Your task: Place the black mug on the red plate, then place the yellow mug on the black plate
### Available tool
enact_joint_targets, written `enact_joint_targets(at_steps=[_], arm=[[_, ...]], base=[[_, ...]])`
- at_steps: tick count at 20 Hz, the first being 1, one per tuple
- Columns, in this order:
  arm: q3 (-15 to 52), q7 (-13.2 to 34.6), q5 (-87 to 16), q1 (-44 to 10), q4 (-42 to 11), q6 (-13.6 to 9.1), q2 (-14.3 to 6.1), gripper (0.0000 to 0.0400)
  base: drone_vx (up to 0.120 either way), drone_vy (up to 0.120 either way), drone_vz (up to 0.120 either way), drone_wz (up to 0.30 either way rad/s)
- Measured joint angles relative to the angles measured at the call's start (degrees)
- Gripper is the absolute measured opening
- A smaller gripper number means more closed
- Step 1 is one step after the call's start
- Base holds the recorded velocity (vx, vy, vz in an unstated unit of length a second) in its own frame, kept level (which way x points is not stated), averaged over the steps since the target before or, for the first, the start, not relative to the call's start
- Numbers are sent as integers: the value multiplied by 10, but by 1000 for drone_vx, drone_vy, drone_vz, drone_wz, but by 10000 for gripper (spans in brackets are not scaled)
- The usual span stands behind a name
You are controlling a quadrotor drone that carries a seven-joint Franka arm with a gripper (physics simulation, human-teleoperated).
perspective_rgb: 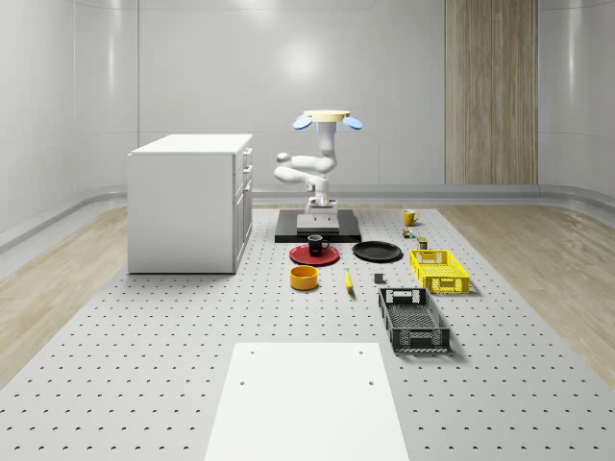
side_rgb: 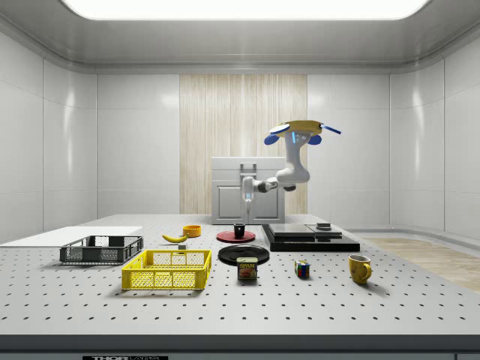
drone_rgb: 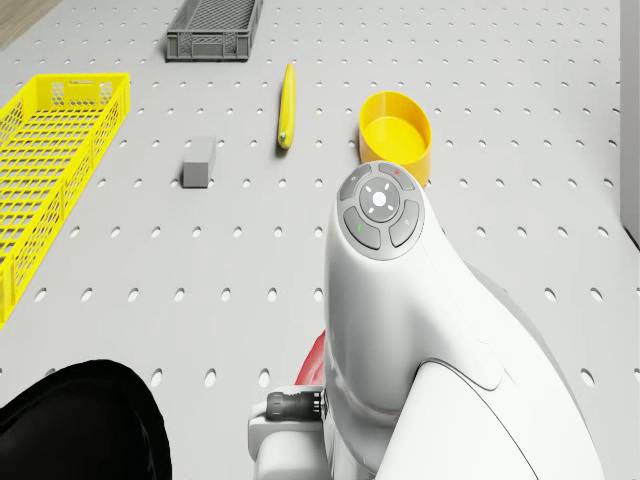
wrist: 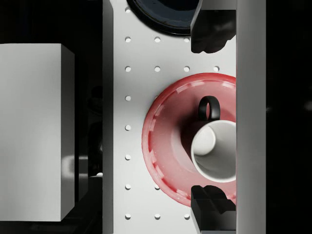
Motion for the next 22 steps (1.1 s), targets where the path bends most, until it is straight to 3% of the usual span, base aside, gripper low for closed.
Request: enact_joint_targets(at_steps=[7, 12, 22], arm=[[0, 1, 2, -1, 0, 3, -3, 400], [0, 1, 3, -1, 0, 5, -5, 400], [1, 2, 4, -2, 0, 8, -9, 400]], base=[[-120, 120, 0, 0], [-120, 120, 96, 0], [-120, 120, 0, 0]])
